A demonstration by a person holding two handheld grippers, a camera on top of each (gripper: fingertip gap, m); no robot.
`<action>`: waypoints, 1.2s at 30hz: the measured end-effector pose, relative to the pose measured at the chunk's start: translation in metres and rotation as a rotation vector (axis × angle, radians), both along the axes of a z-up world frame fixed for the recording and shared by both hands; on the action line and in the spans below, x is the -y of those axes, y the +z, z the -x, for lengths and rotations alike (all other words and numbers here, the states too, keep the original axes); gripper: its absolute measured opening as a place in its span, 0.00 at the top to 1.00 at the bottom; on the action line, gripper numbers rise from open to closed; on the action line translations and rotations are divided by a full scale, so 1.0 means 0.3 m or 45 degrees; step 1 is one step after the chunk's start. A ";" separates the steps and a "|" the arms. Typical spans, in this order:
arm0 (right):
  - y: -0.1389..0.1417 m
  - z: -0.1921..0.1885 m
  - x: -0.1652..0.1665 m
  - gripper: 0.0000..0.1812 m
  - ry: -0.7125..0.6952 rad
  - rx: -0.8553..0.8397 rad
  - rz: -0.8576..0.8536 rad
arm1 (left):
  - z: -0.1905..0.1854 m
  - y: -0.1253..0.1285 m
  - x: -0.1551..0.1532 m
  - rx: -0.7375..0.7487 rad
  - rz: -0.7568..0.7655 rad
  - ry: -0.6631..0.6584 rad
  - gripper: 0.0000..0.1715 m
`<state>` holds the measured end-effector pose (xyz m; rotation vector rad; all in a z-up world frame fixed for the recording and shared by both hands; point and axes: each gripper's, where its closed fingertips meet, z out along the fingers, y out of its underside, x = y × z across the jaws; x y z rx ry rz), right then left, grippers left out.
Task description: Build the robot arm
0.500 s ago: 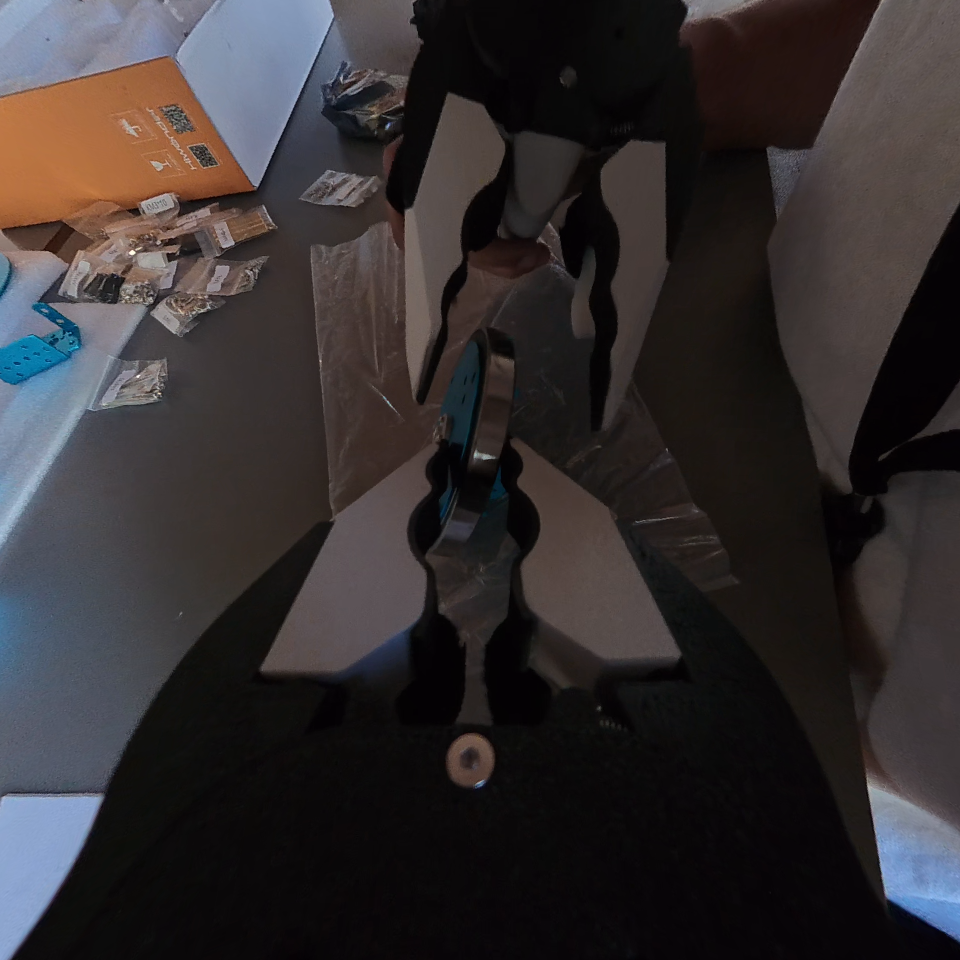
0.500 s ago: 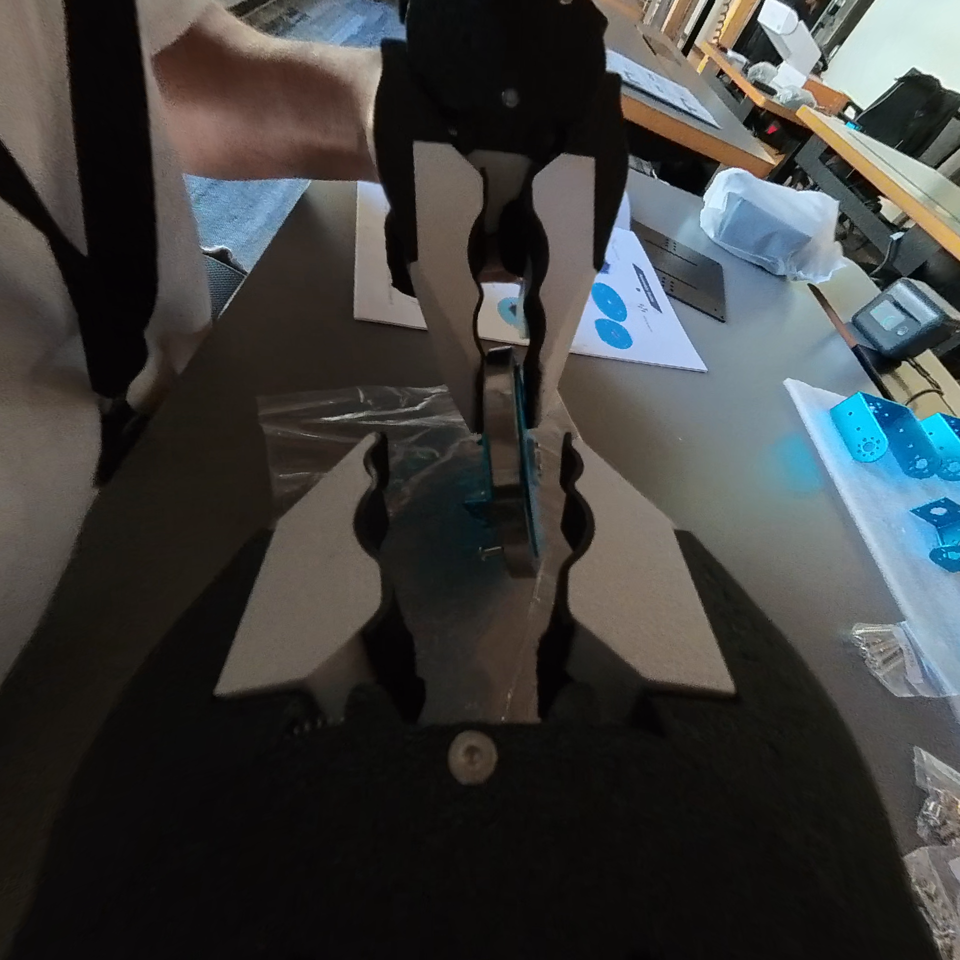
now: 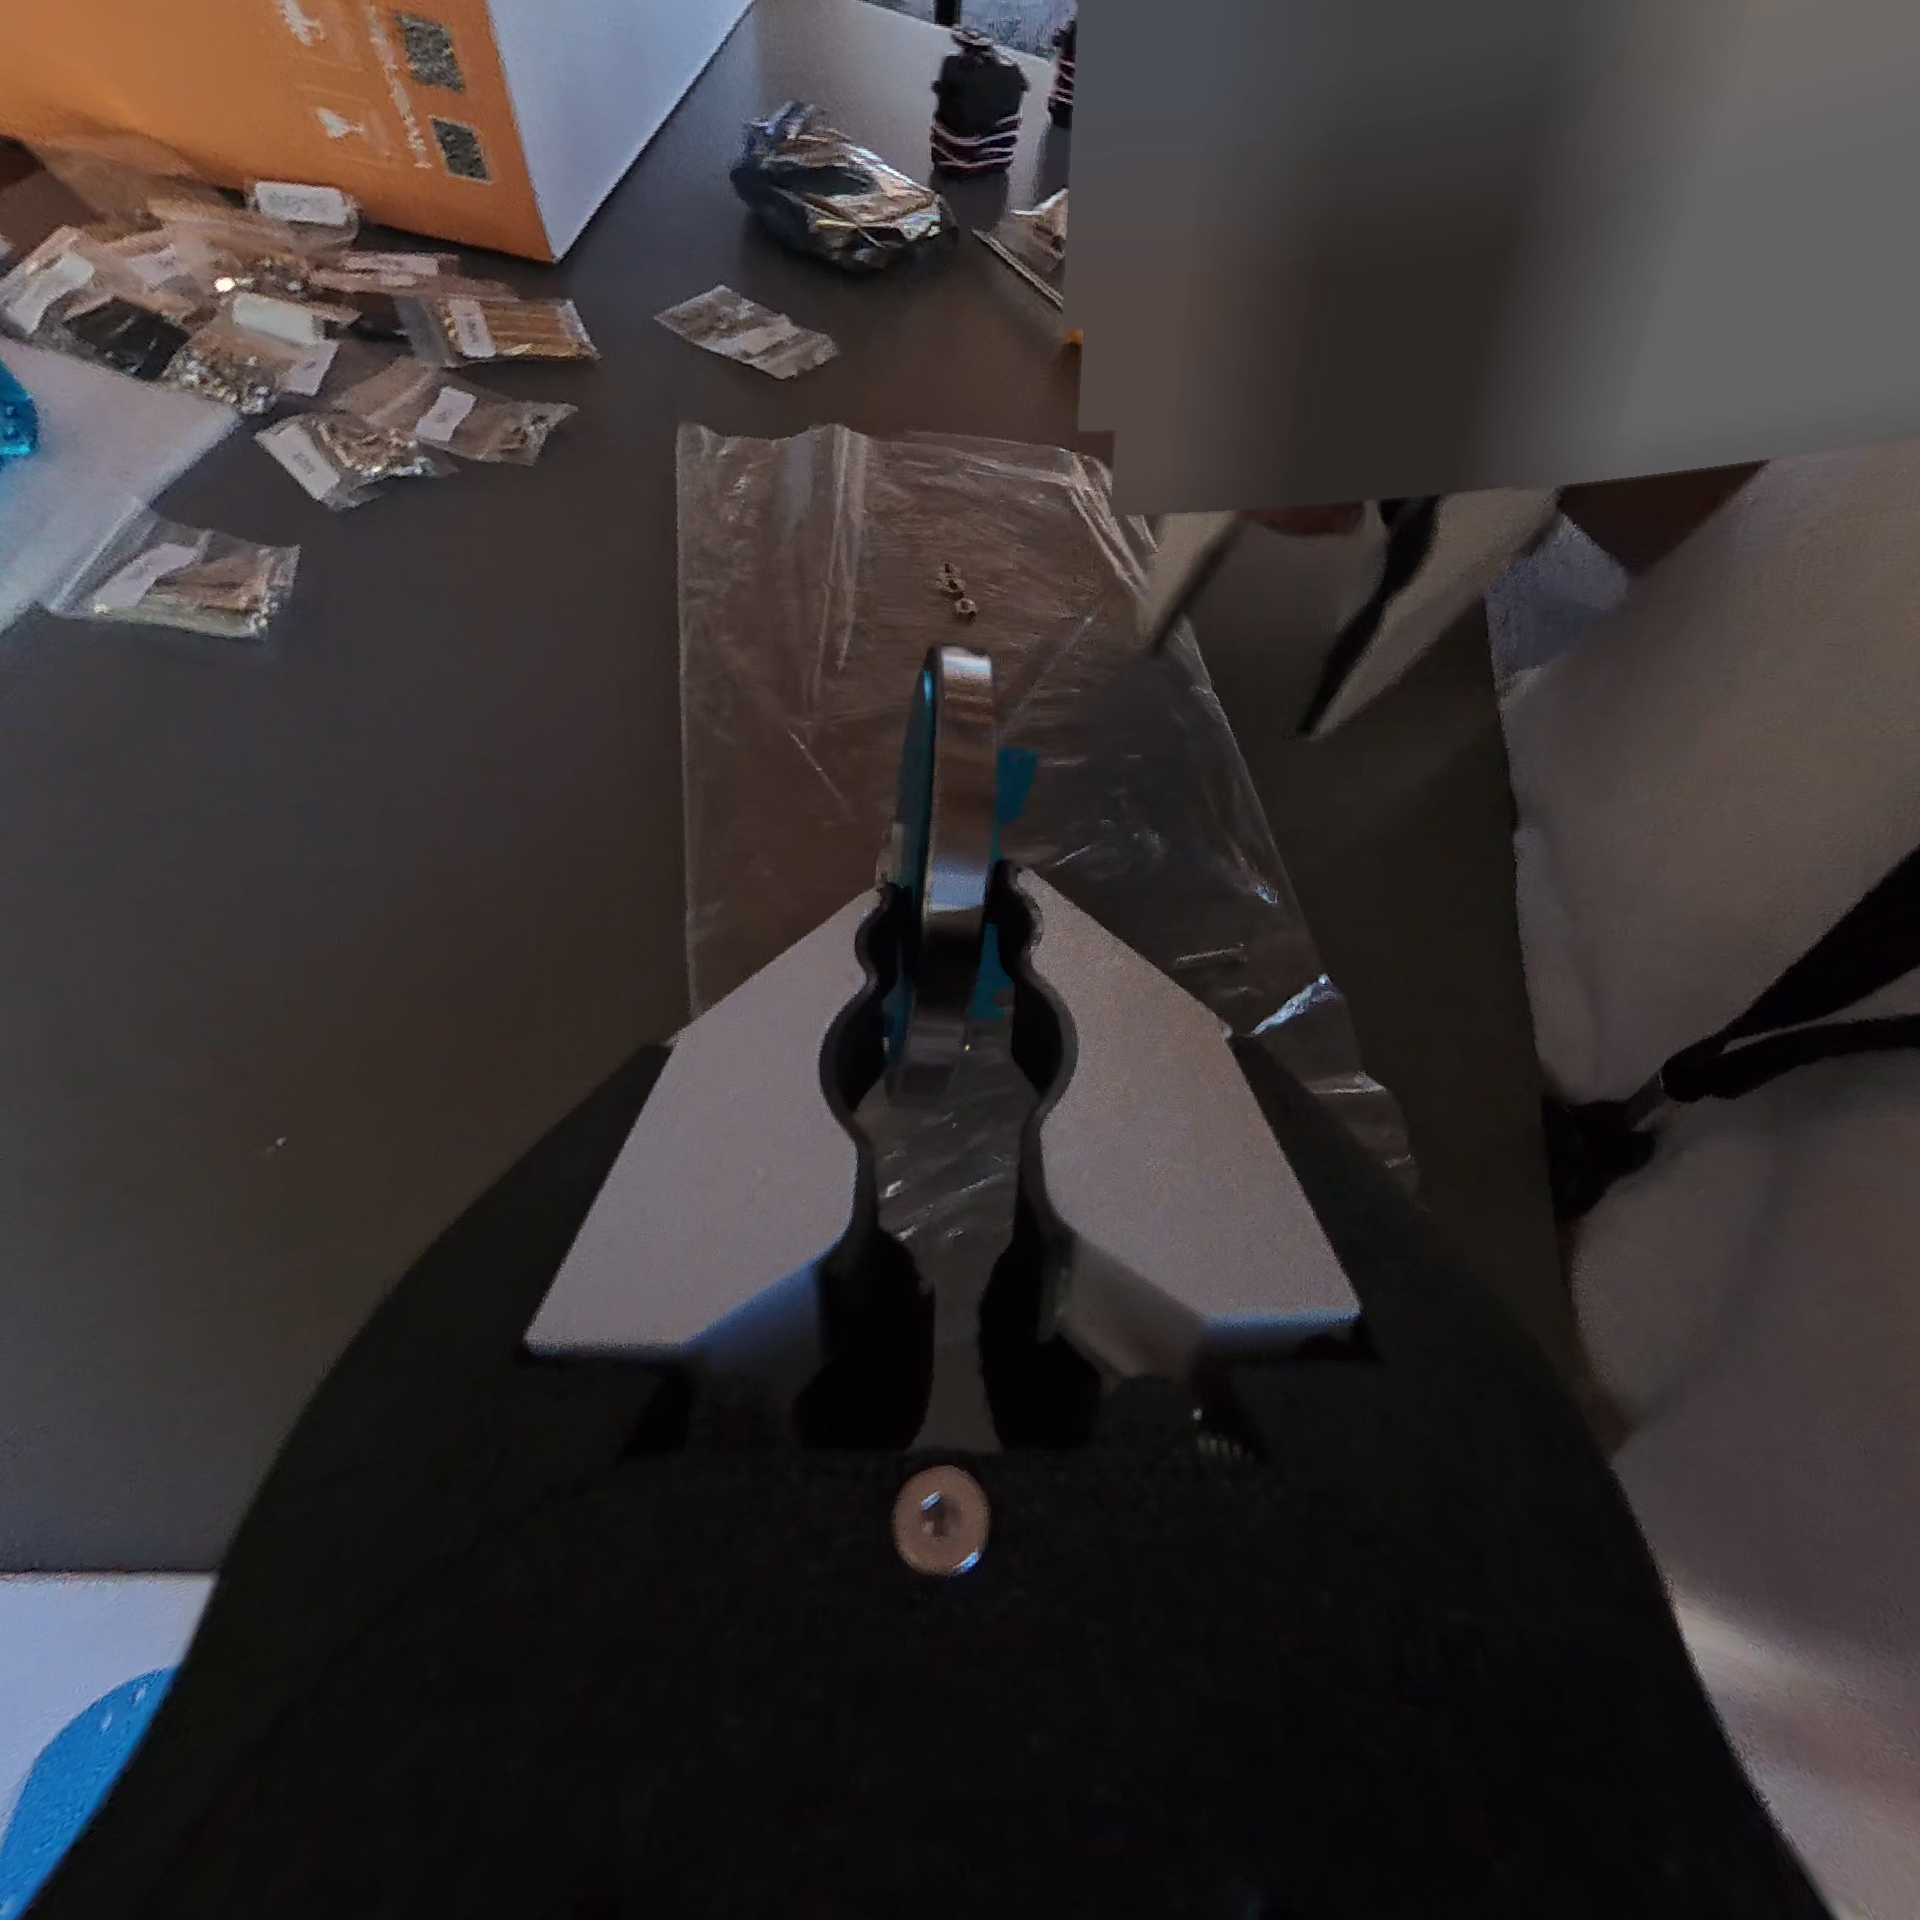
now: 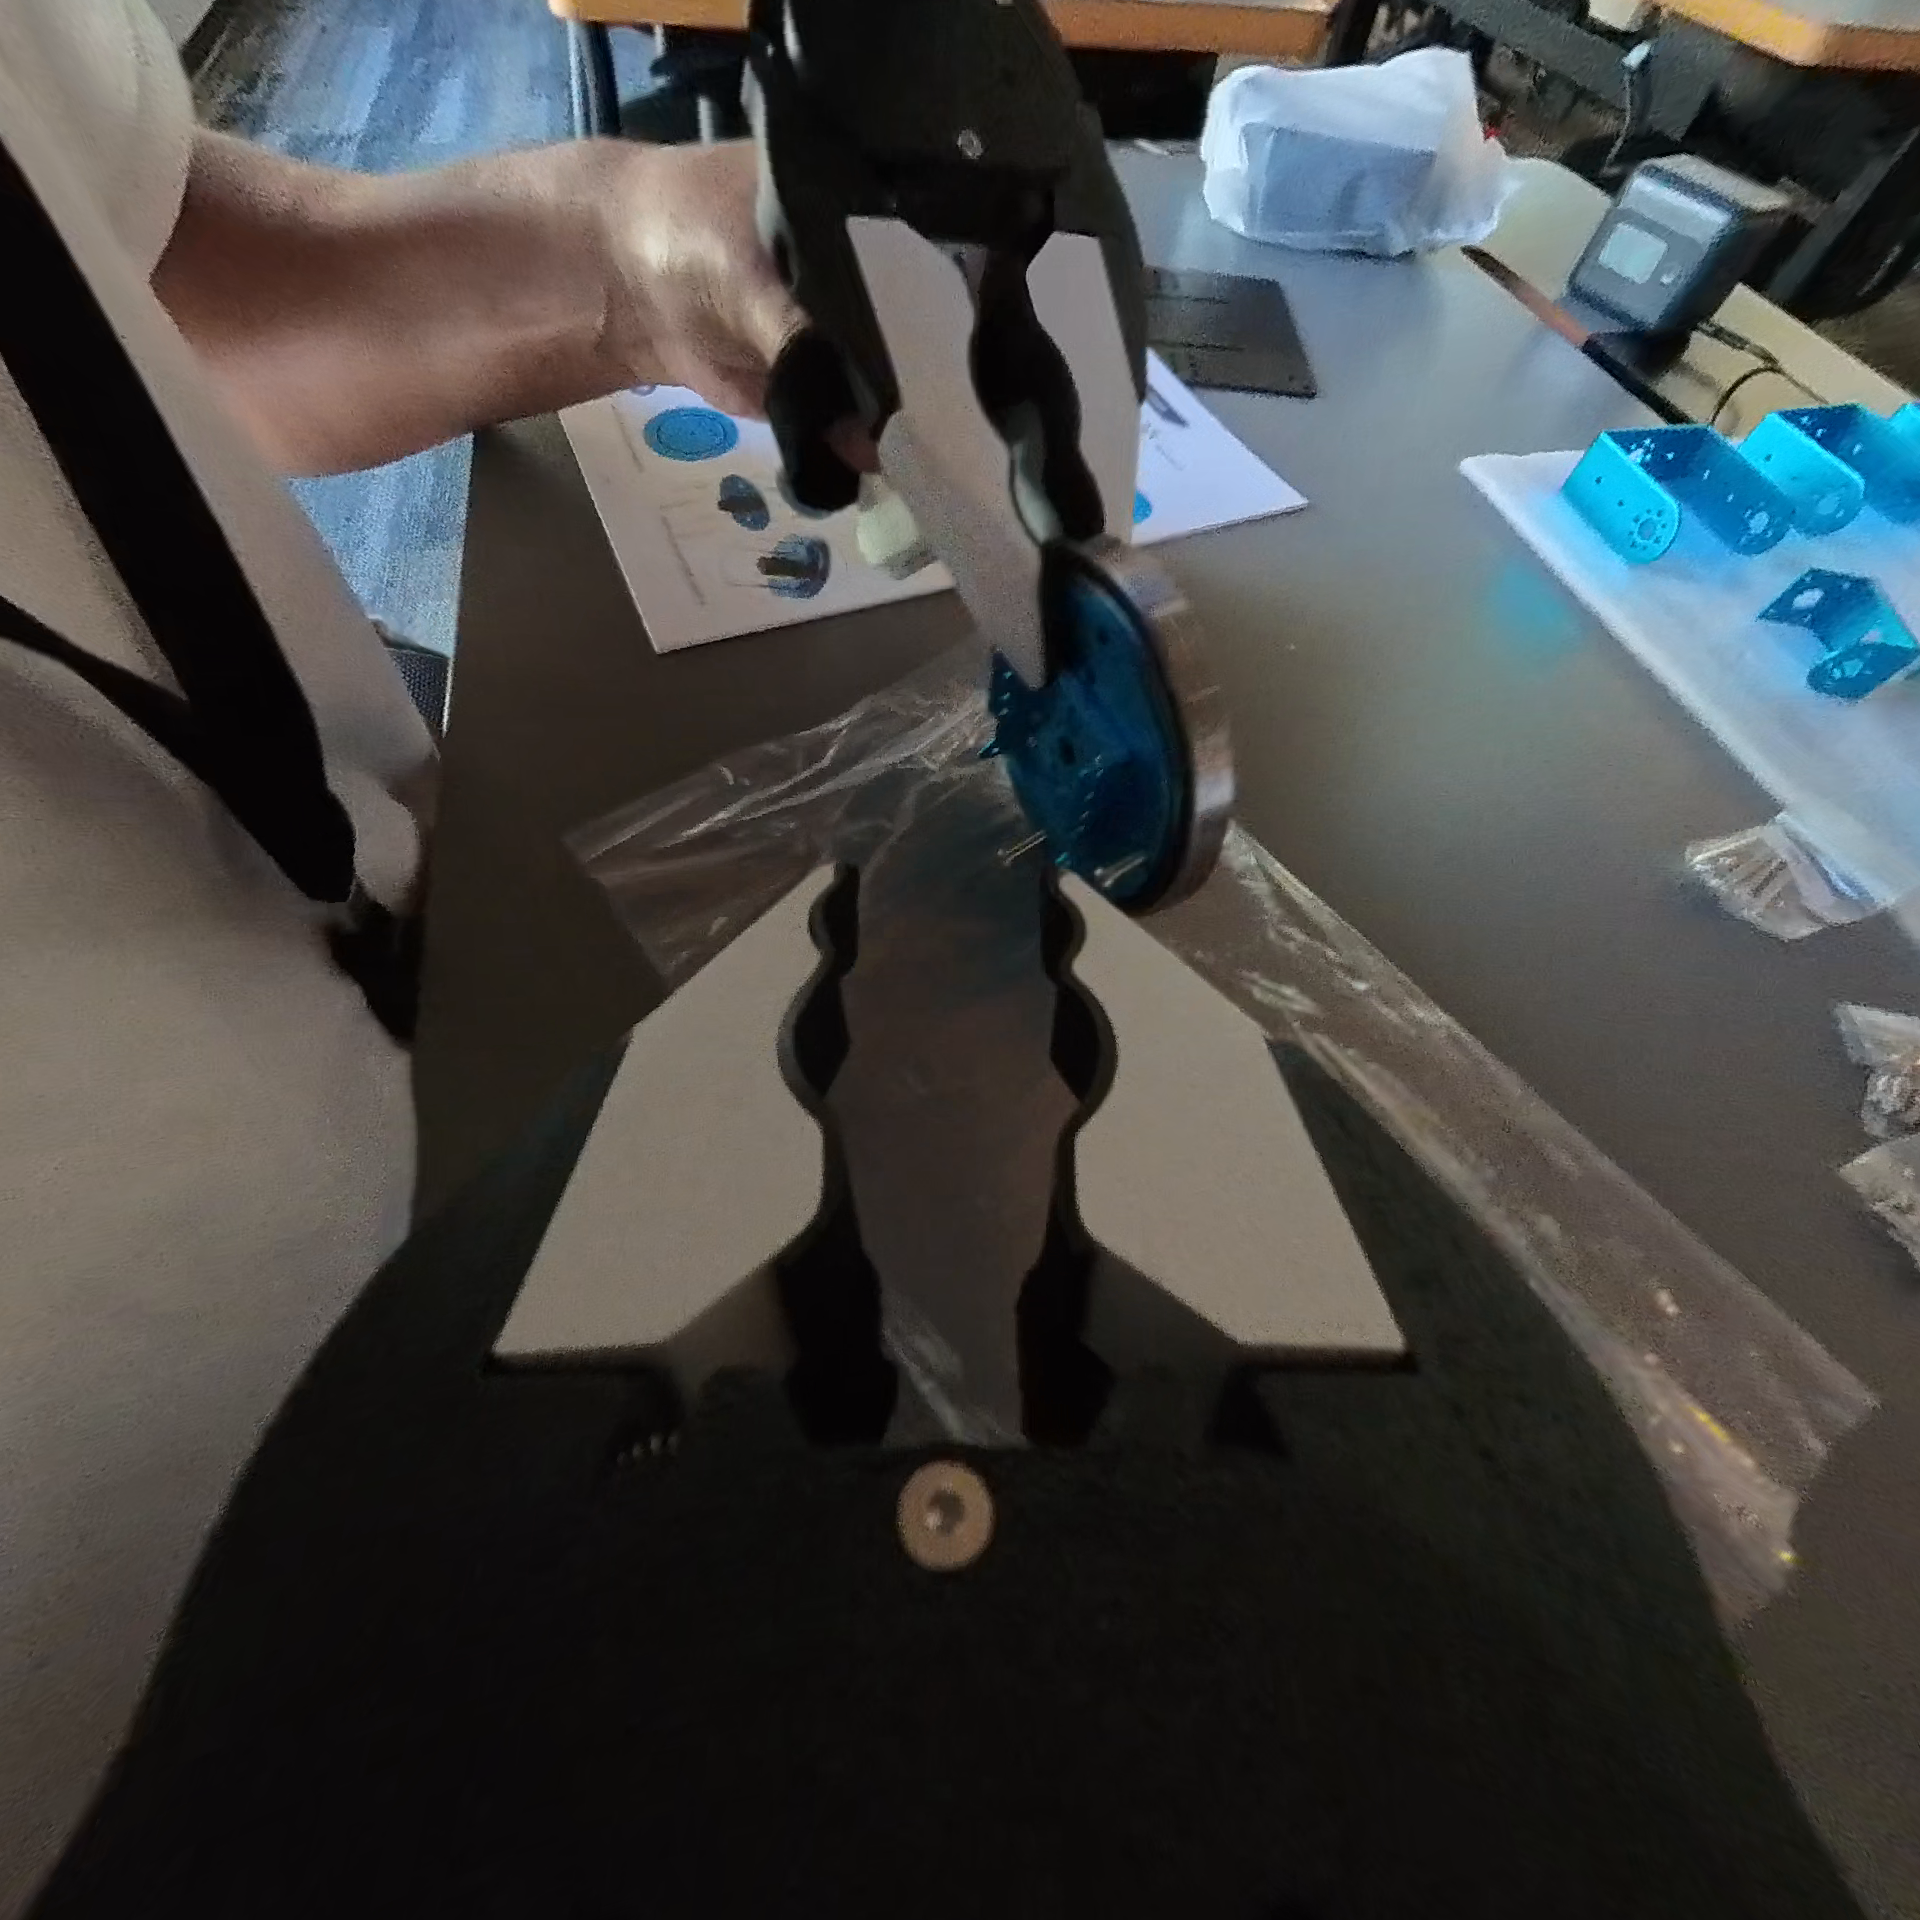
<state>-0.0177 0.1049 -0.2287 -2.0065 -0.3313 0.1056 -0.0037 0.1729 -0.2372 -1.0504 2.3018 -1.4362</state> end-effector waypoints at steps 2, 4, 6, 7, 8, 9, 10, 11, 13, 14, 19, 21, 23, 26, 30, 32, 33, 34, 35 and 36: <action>-0.063 0.070 0.023 0.81 0.035 -0.041 0.092 | -0.013 0.002 -0.014 -0.039 0.056 0.024 0.90; -0.133 0.120 0.030 0.81 0.085 0.034 0.174 | -0.017 0.003 -0.017 -0.059 0.081 -0.001 0.90; -0.147 0.128 0.018 0.88 0.128 0.118 0.144 | -0.019 0.004 -0.015 -0.062 0.082 -0.022 0.90; -0.152 0.123 0.013 0.89 0.158 0.161 0.140 | -0.019 0.005 -0.013 -0.052 0.074 -0.032 0.90; -0.164 0.113 0.013 0.92 0.186 0.203 0.162 | -0.019 0.004 -0.012 -0.043 0.067 -0.042 0.90; -0.176 0.110 0.013 0.93 0.223 0.225 0.178 | -0.020 0.004 -0.013 -0.038 0.070 -0.046 0.90; -0.182 0.119 0.012 0.93 0.271 0.228 0.179 | -0.022 0.005 -0.016 -0.039 0.083 -0.042 0.90; -0.193 0.135 0.015 0.94 0.329 0.223 0.188 | -0.022 0.004 -0.019 -0.037 0.097 -0.040 0.90; -0.221 0.146 0.016 0.94 0.389 0.268 0.228 | -0.021 0.004 -0.024 -0.038 0.127 -0.041 0.90; -0.228 0.150 0.014 0.94 0.405 0.289 0.227 | -0.022 0.003 -0.028 -0.040 0.140 -0.040 0.90; -0.222 0.153 -0.007 0.95 0.407 0.343 0.164 | -0.021 0.002 -0.040 -0.046 0.190 -0.059 0.90; -0.221 0.150 -0.012 0.95 0.383 0.338 0.166 | -0.021 0.002 -0.041 -0.043 0.201 -0.068 0.90; -0.217 0.151 -0.013 0.95 0.362 0.332 0.159 | -0.022 0.002 -0.041 -0.038 0.204 -0.070 0.90; -0.204 0.155 -0.017 0.95 0.335 0.353 0.135 | -0.018 0.002 -0.037 -0.029 0.194 -0.071 0.90; -0.215 0.140 -0.027 0.95 0.280 0.392 0.168 | -0.016 0.003 -0.033 -0.023 0.179 -0.073 0.90; -0.225 0.136 -0.028 0.96 0.270 0.391 0.177 | -0.016 0.003 -0.033 -0.021 0.176 -0.073 0.90; -0.225 0.140 -0.027 0.96 0.276 0.380 0.172 | -0.016 0.003 -0.033 -0.022 0.177 -0.072 0.90; -0.226 0.139 -0.028 0.97 0.269 0.379 0.172 | -0.016 0.003 -0.033 -0.023 0.179 -0.071 0.90; -0.227 0.140 -0.027 0.97 0.266 0.380 0.173 | -0.016 0.003 -0.034 -0.024 0.180 -0.070 0.90; -0.227 0.138 -0.027 0.98 0.262 0.388 0.173 | -0.016 0.003 -0.035 -0.024 0.181 -0.069 0.90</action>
